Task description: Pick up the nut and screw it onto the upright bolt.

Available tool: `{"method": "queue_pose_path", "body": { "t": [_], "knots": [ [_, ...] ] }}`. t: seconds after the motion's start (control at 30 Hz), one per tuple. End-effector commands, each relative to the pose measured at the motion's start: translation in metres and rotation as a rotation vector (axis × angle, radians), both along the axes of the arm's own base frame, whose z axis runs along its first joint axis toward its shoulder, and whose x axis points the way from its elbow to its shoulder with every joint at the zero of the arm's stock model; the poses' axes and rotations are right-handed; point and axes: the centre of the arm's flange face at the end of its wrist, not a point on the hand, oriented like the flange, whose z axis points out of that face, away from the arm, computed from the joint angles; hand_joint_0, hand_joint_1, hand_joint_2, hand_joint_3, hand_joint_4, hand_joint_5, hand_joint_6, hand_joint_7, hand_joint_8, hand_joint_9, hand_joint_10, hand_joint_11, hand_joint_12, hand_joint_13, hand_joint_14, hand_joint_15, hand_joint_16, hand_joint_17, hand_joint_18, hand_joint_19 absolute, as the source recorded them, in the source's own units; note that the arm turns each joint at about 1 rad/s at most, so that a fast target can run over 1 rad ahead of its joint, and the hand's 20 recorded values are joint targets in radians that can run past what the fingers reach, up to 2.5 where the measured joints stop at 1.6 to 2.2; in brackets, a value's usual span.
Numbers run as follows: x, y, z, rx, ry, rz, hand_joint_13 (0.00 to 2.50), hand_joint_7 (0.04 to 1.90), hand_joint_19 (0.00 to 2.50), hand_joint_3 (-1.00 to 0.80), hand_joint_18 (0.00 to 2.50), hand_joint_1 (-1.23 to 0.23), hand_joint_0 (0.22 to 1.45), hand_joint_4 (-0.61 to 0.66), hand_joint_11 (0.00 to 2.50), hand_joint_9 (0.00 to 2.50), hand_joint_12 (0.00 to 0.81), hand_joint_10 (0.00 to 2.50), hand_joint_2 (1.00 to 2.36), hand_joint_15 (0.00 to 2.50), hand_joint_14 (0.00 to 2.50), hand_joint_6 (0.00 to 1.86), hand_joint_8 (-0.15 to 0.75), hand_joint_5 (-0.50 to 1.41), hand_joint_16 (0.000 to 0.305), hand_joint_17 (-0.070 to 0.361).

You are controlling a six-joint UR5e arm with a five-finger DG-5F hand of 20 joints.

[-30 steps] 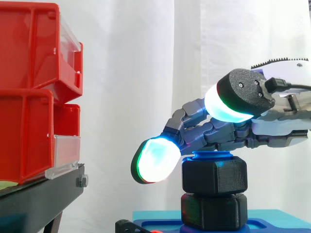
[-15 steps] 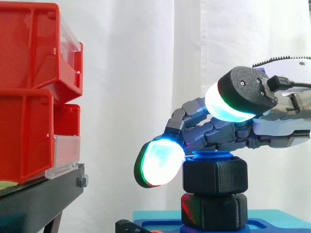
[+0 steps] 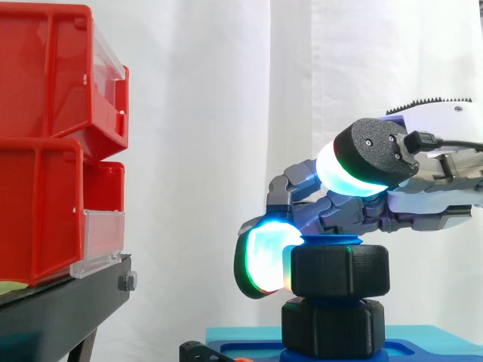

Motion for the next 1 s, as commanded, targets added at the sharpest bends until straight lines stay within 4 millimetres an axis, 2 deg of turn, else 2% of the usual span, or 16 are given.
{"method": "queue_pose_path", "body": {
  "t": [0.0, 0.27, 0.53, 0.73, 0.8, 0.97],
  "knots": [
    [-0.001, -0.007, 0.000, 0.001, 0.000, -0.001, 0.17, 1.16, 0.00, -0.50, 0.00, -0.28, 0.49, 0.19, 0.00, 0.43, 0.303, 0.00, 1.00, 0.00, 0.00, 0.50, 0.253, -0.10, 0.036, 0.082],
    [-0.002, -0.020, 0.000, -0.001, 0.000, -0.002, 0.22, 1.34, 0.00, -0.50, 0.00, -0.30, 0.50, 0.18, 0.00, 0.49, 0.294, 0.00, 1.00, 0.00, 0.00, 0.50, 0.259, -0.06, 0.034, 0.077],
    [-0.003, -0.031, 0.000, 0.000, -0.004, -0.006, 0.27, 1.22, 0.00, -0.50, 0.00, -0.32, 0.50, 0.19, 0.00, 0.56, 0.286, 0.00, 1.00, 0.00, 0.00, 0.57, 0.267, -0.05, 0.032, 0.073],
    [-0.004, -0.038, 0.000, 0.000, -0.004, -0.009, 0.28, 1.32, 0.00, -0.50, 0.00, -0.32, 0.50, 0.18, 0.00, 0.57, 0.292, 0.00, 1.00, 0.00, 0.00, 0.50, 0.270, -0.06, 0.033, 0.074],
    [-0.005, -0.041, 0.001, 0.000, -0.006, -0.009, 0.27, 1.24, 0.00, -0.50, 0.00, -0.32, 0.50, 0.18, 0.00, 0.56, 0.298, 0.00, 1.00, 0.00, 0.00, 0.50, 0.268, -0.10, 0.034, 0.077],
    [-0.005, -0.046, 0.000, 0.000, -0.003, -0.006, 0.23, 0.84, 0.00, -0.50, 0.00, -0.31, 0.48, 0.19, 0.00, 0.47, 0.315, 0.00, 1.00, 0.00, 0.00, 0.50, 0.249, -0.18, 0.039, 0.087]
  ]
}}
